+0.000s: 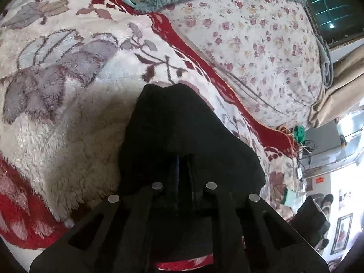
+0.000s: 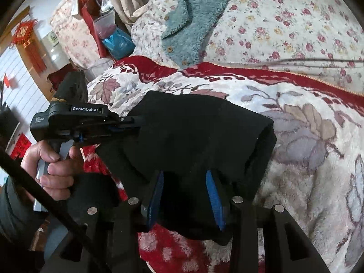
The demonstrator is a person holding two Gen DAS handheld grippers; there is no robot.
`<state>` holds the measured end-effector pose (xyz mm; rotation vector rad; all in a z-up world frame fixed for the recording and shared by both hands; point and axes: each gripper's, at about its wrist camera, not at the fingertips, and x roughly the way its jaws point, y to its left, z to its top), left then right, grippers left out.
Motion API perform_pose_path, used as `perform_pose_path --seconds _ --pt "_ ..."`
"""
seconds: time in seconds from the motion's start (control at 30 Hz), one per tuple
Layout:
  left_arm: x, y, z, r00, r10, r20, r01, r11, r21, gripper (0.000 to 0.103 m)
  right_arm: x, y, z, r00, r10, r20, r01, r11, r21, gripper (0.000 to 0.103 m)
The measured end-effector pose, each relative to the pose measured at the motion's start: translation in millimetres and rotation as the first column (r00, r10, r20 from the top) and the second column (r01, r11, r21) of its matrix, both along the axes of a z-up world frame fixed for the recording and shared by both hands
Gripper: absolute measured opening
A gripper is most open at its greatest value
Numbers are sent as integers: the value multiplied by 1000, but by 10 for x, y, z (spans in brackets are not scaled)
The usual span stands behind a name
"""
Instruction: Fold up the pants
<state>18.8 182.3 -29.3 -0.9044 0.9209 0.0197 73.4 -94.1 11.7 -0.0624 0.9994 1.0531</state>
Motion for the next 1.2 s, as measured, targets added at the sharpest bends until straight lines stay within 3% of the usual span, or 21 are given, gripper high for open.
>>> perform_pose_path --seconds 0.13,0.23,0.27,0.33,0.4,0.47,0.5,0.57,0.67,0.7,0.73,0.77,0.87,1.0,1.13,1.17,1.2 --pt "-69 45 199 999 9 38 -9 1000 -18 11 15 42 199 1000 -6 -2 6 1000 -12 37" --pt "-22 71 559 980 40 194 -46 999 26 40 167 18 484 992 -100 81 98 995 31 39" --pt "56 47 606 977 25 213 -36 998 48 50 272 46 520 984 -148 94 147 989 17 39" --pt "277 -14 501 986 -33 165 20 997 78 50 430 161 394 988 -147 40 148 989 -27 39" --pt "533 -70 103 997 -80 -19 81 990 118 44 528 343 7 994 -98 -38 91 984 -151 40" --pt "559 -103 67 995 -97 -8 97 970 223 38 459 361 -4 996 -75 52 81 990 -118 40" --pt "564 -108 101 993 -112 -19 114 965 236 38 457 364 8 996 -77 50 83 989 -124 40" --pt "569 -42 216 991 -129 -33 133 967 218 38 499 345 72 996 -89 5 89 989 -118 40" --pt "349 159 527 993 -104 51 93 979 182 40 587 133 299 987 -136 -87 135 991 -15 40" --pt "209 243 627 990 -89 107 71 984 166 49 605 -50 387 977 -168 -130 178 982 65 40" --pt "82 320 678 986 -76 148 53 987 150 56 595 -151 413 970 -187 -154 204 974 100 46" --pt "-47 428 683 982 -49 183 26 991 131 69 588 -331 403 952 -226 -207 258 955 144 53" --pt "-225 682 401 984 20 178 -27 999 35 72 537 -530 147 907 -214 -362 294 938 182 57" --pt "-284 888 -122 995 73 68 -60 983 -174 72 470 -492 -271 848 -242 -472 322 942 95 57" --pt "-274 819 -142 994 22 109 3 976 -217 73 450 -504 -381 817 -208 -537 359 913 192 57" --pt "-238 778 -179 992 -18 124 54 956 -289 73 458 -453 -407 804 -194 -561 354 916 190 58" --pt "-213 730 -196 992 -37 124 75 947 -313 73 467 -433 -396 807 -194 -558 352 916 190 59"
